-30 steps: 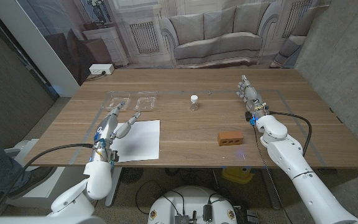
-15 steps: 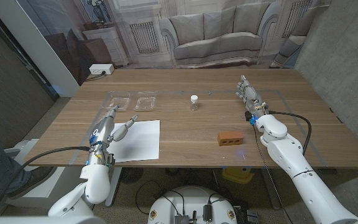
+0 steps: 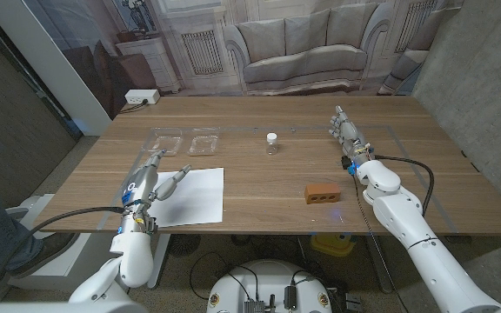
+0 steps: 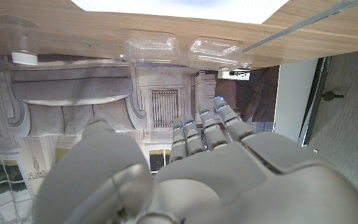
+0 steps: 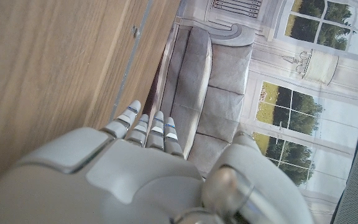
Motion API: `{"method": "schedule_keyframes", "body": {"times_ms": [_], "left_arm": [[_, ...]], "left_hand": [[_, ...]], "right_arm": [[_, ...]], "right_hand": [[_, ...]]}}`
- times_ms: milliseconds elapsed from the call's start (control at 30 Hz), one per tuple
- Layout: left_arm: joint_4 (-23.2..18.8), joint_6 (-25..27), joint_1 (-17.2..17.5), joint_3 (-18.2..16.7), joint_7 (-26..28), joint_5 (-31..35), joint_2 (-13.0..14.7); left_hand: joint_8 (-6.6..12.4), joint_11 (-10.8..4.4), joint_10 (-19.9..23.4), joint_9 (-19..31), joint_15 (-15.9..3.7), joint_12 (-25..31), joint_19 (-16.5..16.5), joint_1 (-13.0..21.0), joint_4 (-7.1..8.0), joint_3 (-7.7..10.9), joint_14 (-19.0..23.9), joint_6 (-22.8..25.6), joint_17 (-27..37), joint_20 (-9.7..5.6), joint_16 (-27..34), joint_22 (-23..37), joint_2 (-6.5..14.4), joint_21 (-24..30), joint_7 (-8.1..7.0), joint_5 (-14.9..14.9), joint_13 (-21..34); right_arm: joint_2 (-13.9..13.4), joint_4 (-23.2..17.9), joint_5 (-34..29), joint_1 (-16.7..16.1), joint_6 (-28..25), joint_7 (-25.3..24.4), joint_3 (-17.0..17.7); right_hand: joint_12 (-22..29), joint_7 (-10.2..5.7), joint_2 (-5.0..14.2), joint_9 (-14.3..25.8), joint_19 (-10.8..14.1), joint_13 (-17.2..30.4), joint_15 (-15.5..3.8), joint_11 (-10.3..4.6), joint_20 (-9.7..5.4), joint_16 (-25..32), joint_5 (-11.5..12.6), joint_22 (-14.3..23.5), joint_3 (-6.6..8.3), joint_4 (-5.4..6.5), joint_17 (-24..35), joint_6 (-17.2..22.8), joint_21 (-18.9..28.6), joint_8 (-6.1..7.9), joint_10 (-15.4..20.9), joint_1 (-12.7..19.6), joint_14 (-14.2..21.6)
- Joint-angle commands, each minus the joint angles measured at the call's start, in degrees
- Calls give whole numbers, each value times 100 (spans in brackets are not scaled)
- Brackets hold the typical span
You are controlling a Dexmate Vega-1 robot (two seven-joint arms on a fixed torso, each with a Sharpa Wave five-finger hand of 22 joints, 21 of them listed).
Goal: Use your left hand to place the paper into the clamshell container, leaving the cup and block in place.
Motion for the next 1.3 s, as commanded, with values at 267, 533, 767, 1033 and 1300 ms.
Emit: {"method": "schedule_keyframes", "body": {"times_ms": [267, 533, 767, 1033, 1300], "left_arm": [[27, 337, -32, 18, -300, 396, -215], [45, 642, -149, 226, -352, 713, -312], [60, 733, -170, 271, -397, 828, -328], [93, 826, -196, 326, -422, 948, -348], [155, 1089, -332, 519, -538, 1239, -324]], "left_hand": [[-7, -56, 25, 14, -114, -28, 56, 58, -45, -75, 34, 61, 16, 223, -6, 31, -84, 19, -27, 56, 30], [-25, -113, 7, 15, 22, -47, -10, 88, -68, -122, 29, 61, 19, 400, -16, 31, -147, -25, -44, 69, 34], [-29, -125, 8, 17, 28, -52, 6, 97, -73, -145, 27, 75, 22, 458, -20, 33, -168, -27, -40, 77, 36], [-42, -145, 5, 18, 25, -58, -18, 109, -78, -166, 19, 62, 24, 504, -26, 33, -185, -44, -46, 86, 39], [-55, -197, 1, 20, 132, -65, -56, 122, -80, -191, 21, 55, 27, 579, -27, 35, -196, -68, -95, 101, 42]], "right_arm": [[42, -70, -28, -63, -14, -89, -16], [56, -123, -26, -110, -25, -151, 3], [58, -128, -15, -121, 5, -144, 7], [63, -95, -31, -115, 70, -118, -15], [63, -86, -14, -102, 49, -111, -9]], "right_hand": [[-4, 9, 38, 16, 33, 17, 2, -12, -101, -22, -23, 10, 5, -9, 29, 18, -17, -1, -2, 7, 27], [-6, -1, 42, 16, 39, 17, -20, -40, -105, -20, -25, 11, 3, -15, 28, 11, -31, -4, -5, 10, 36], [-4, -12, 46, 16, 45, 17, -34, -36, -109, -22, -26, 11, 2, -22, 27, 14, -43, -2, -1, 15, 34], [-2, -22, 58, 16, 63, 17, -55, -58, -138, -19, -24, 12, 6, -34, 25, 16, -56, -1, 6, 30, 45], [-4, -19, 77, 16, 68, 17, -57, -52, -149, -22, -23, 12, 14, -42, 24, 22, -70, 2, 1, 43, 41]]}}
